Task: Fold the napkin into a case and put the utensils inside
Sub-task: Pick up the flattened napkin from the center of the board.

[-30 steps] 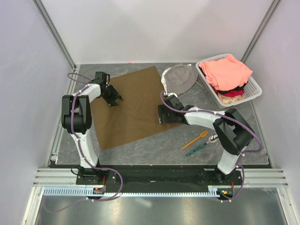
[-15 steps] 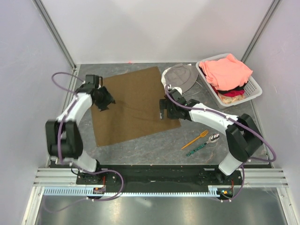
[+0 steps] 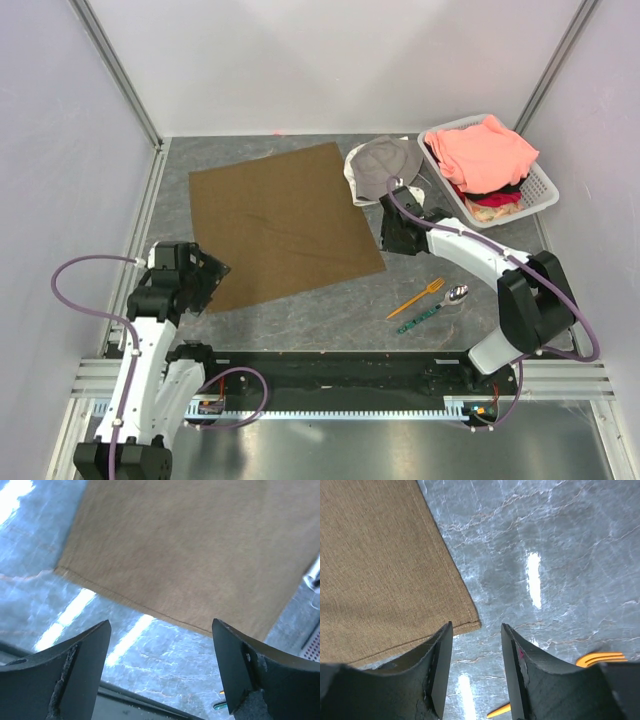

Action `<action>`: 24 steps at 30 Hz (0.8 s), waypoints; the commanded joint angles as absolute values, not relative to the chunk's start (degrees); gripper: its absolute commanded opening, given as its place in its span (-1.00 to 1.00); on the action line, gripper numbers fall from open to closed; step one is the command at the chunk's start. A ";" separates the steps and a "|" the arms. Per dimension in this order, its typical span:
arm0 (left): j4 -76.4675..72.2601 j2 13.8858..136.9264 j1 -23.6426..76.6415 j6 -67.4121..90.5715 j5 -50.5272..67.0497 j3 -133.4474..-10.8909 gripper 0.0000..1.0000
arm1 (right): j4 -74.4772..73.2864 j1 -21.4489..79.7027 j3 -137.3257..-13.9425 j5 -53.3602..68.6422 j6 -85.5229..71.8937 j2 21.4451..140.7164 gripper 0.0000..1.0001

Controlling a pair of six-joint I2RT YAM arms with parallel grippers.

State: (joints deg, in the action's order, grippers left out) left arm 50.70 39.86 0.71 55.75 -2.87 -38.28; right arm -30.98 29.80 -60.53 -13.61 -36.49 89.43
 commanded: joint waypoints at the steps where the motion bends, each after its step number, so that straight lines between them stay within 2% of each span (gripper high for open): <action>1: 56.05 43.76 0.53 61.43 -6.41 -39.37 0.84 | -31.03 30.06 -60.03 -12.66 -38.58 90.78 0.02; 6: 63.01 55.17 0.44 63.88 -8.35 -43.77 1.00 | -29.36 30.76 -56.87 -13.70 -42.62 91.93 0.00; 8: 62.50 55.63 0.53 65.29 -7.91 -42.64 1.00 | -27.87 31.64 -55.55 -14.41 -43.68 92.02 0.01; 15: 60.30 52.39 0.53 73.47 -6.16 -37.36 0.66 | -28.21 34.27 -55.20 -18.10 -48.68 93.69 0.00; 20: 60.03 52.38 0.44 74.36 -7.99 -37.88 0.65 | -27.86 34.80 -56.07 -18.81 -51.33 95.27 -0.01; 24: 61.78 53.43 0.44 75.58 -10.45 -39.55 0.76 | -28.12 34.89 -56.95 -18.46 -52.64 97.55 -0.02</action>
